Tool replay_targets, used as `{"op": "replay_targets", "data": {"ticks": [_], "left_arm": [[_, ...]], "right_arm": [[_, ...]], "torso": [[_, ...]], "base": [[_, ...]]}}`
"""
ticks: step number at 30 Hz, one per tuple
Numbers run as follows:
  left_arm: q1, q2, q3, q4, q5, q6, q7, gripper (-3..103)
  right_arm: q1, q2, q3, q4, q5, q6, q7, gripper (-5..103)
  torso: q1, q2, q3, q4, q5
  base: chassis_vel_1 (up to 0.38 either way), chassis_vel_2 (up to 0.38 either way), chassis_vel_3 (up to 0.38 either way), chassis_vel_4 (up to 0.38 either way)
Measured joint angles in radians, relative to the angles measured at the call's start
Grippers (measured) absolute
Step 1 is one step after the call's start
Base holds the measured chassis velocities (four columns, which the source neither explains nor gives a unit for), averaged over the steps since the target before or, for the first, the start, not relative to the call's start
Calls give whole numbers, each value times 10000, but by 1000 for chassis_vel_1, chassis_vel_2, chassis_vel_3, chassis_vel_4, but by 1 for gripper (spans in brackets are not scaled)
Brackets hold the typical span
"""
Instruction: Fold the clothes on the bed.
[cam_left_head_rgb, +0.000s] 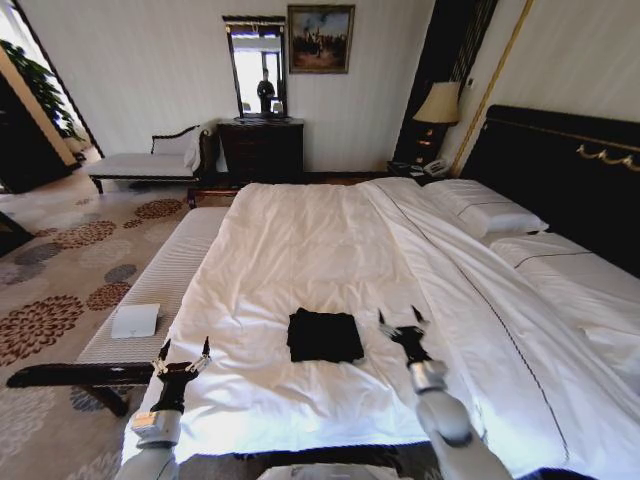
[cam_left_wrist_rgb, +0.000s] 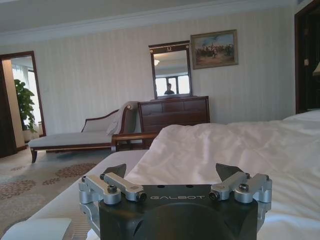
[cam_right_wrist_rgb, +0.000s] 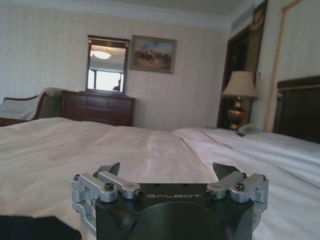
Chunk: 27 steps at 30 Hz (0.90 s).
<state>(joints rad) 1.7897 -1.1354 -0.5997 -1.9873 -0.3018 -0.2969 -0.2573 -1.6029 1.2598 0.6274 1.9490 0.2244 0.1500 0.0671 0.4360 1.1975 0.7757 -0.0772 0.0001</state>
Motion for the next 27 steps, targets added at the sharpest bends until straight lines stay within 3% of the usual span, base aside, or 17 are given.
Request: {"op": "replay_targets", "data": {"ticks": [11,27], "left_arm": [[0,0,0,0,0,0,0,100],[0,0,0,0,0,1,0,100]], "right_arm": [[-2043,395,950,1027,218,669,-14,100],[-2098,412,923,1013,188,740,69,100]], "torso": [[0,1,0,-1,-2],[0,1,1,1,-1]], "base": [[0,0,0,0],[0,0,0,0]]}}
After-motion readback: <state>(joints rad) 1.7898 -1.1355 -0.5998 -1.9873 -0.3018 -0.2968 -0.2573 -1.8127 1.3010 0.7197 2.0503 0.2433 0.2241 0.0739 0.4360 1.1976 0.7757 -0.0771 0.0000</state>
